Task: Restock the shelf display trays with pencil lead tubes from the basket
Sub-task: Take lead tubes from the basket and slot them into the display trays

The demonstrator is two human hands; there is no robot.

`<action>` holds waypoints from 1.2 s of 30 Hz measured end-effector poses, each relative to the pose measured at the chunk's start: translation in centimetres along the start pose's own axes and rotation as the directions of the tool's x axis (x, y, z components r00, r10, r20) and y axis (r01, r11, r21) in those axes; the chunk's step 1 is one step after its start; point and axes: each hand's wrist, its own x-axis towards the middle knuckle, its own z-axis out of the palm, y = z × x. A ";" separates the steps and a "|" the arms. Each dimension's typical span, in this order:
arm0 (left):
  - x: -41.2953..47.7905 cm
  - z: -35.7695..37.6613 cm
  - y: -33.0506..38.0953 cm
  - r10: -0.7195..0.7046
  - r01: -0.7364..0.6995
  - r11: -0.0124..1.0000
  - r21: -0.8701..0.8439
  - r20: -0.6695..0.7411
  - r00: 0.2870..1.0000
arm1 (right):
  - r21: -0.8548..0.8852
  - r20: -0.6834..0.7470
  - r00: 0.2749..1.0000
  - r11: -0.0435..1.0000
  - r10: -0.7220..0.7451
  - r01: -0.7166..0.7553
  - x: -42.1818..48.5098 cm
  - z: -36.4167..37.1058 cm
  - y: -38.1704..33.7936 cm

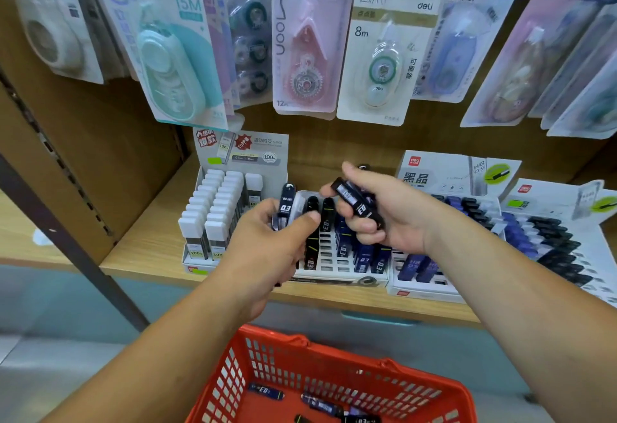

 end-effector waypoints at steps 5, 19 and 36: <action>0.5 1.2 0.1 0.056 -0.057 0.998 -0.027 -0.021 0.998 | -0.083 0.164 0.984 0.995 0.073 -0.060 -1.3 -0.3 0.1; 2.4 1.0 1.5 0.106 -0.110 0.993 -0.032 -0.115 0.988 | -0.239 -0.063 0.996 0.970 -0.059 0.042 -1.7 -0.8 0.1; 1.8 -0.4 0.0 -0.043 0.042 0.994 0.102 0.007 0.999 | -0.066 -0.316 0.913 0.966 -0.257 0.249 0.1 -0.6 0.2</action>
